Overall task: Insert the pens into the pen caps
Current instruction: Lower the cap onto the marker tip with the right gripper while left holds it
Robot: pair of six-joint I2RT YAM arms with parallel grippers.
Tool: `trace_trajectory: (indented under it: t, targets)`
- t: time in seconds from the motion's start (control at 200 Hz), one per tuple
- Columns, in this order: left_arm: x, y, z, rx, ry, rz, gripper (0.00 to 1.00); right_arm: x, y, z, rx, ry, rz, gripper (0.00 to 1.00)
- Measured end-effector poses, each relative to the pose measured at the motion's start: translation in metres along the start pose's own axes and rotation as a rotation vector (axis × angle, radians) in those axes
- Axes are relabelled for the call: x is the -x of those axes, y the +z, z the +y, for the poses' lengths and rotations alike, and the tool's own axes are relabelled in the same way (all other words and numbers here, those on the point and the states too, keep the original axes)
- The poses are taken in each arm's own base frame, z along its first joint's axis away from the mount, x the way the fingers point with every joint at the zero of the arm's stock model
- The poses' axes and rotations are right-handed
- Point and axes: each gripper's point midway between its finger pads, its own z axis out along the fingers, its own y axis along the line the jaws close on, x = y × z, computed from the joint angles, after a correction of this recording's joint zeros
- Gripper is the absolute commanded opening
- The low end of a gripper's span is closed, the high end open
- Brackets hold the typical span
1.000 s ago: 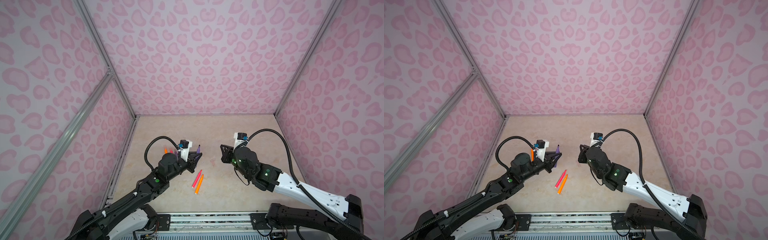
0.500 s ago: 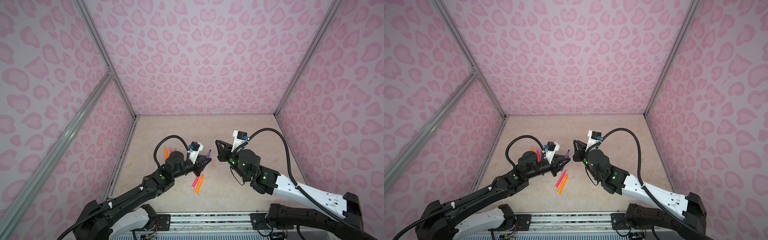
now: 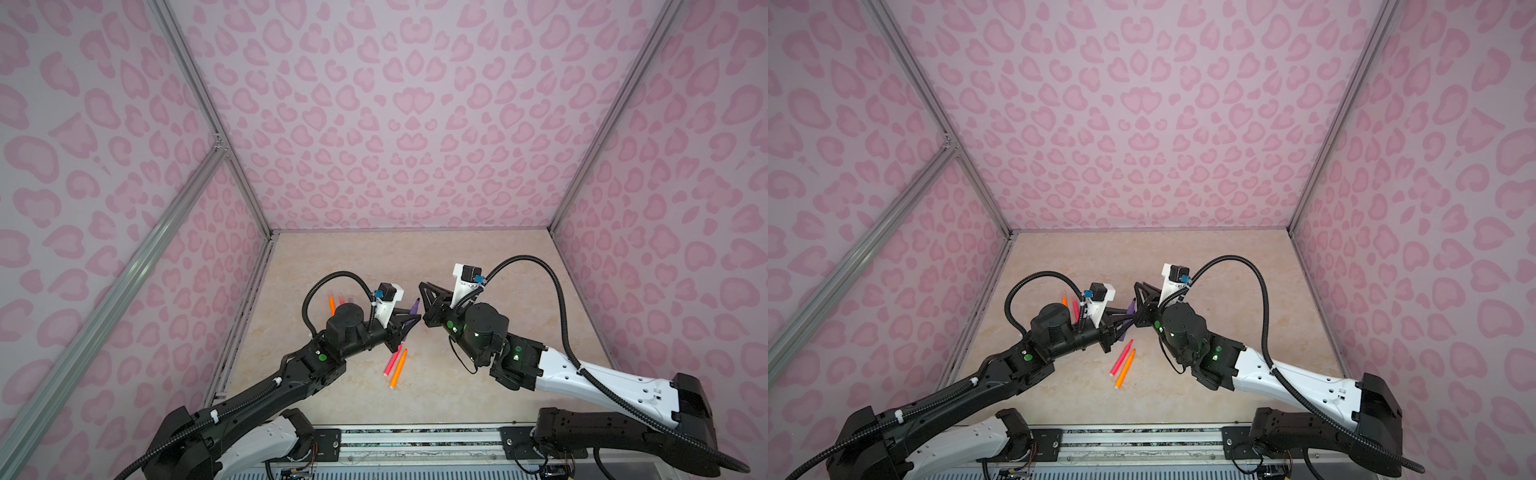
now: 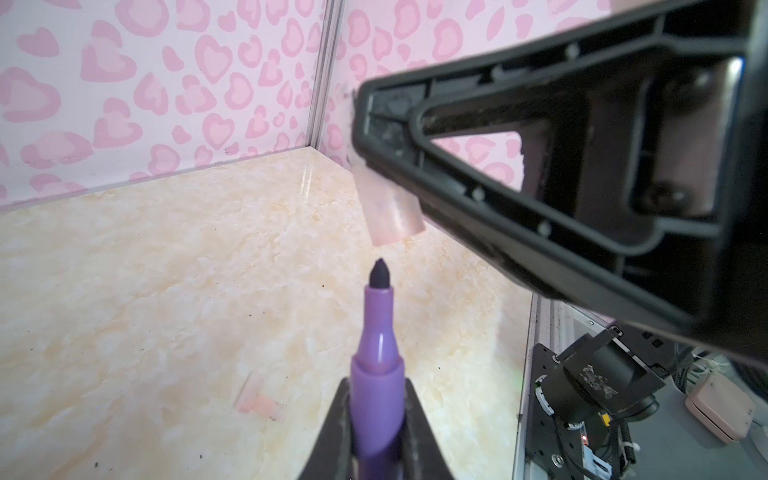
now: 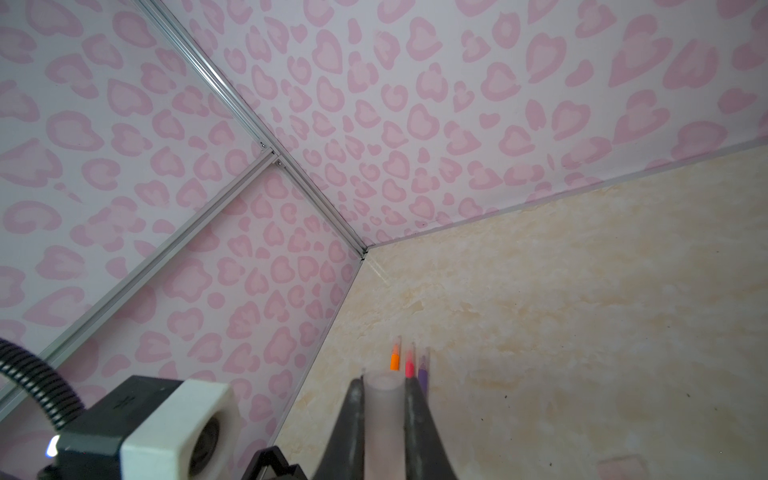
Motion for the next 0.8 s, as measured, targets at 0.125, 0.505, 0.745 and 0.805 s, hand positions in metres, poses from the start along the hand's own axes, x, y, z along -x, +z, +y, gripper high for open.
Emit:
trace_trajectory:
  t: [0.125, 0.505, 0.745, 0.805]
  targets:
    - [0.001, -0.001, 0.000, 0.001, 0.001, -0.004, 0.03, -0.001, 0.001, 0.000, -0.002, 0.000, -0.002, 0.06]
    - [0.001, -0.001, 0.000, 0.003, 0.001, -0.005, 0.03, 0.000, 0.006, 0.004, -0.008, -0.006, -0.014, 0.06]
    - [0.004, -0.003, 0.001, 0.014, 0.003, -0.017, 0.03, -0.008, 0.006, 0.007, -0.001, -0.011, 0.001, 0.05]
    - [0.004, -0.004, 0.003, 0.025, 0.001, -0.020, 0.03, -0.011, 0.006, 0.007, -0.002, -0.015, 0.008, 0.05]
